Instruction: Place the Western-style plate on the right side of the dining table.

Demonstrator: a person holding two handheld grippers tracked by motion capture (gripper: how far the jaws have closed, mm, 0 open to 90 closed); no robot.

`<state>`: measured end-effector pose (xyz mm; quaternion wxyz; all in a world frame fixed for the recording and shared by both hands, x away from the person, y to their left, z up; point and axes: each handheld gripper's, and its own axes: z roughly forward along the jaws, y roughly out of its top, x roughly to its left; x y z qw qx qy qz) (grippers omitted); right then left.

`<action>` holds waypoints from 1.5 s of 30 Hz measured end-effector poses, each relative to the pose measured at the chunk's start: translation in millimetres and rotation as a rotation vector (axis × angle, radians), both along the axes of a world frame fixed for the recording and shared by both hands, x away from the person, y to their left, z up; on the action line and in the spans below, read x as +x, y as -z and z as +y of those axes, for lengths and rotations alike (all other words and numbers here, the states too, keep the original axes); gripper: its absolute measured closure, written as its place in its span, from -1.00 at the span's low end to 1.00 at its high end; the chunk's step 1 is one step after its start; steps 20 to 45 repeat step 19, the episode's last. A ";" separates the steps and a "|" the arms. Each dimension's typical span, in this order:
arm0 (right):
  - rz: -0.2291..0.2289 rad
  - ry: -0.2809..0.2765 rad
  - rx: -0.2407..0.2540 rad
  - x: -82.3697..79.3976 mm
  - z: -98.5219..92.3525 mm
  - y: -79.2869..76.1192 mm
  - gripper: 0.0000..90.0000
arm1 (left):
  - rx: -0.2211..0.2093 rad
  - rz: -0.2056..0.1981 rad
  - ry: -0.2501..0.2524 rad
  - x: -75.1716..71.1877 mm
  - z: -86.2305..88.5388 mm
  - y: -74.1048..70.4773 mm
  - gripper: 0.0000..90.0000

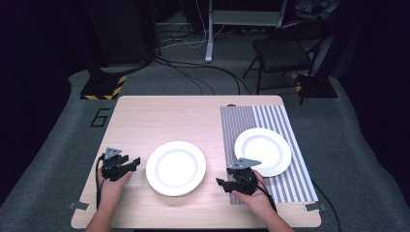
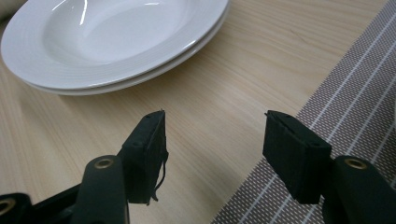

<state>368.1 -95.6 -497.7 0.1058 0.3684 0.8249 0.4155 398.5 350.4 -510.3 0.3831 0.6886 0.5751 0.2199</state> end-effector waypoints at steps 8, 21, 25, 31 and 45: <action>0.003 -0.050 -0.011 -2.2 7.8 8.2 -0.16 | 0.009 0.015 -0.033 2.8 5.0 5.2 -0.08; -0.013 -0.074 -0.044 -1.0 12.0 16.8 -0.26 | 0.057 0.020 -0.027 7.8 3.2 12.1 -0.13; -0.013 -0.074 -0.044 -1.0 12.0 16.8 -0.26 | 0.057 0.020 -0.027 7.8 3.2 12.1 -0.13; -0.013 -0.074 -0.044 -1.0 12.0 16.8 -0.26 | 0.057 0.020 -0.027 7.8 3.2 12.1 -0.13; -0.013 -0.074 -0.044 -1.0 12.0 16.8 -0.26 | 0.057 0.020 -0.027 7.8 3.2 12.1 -0.13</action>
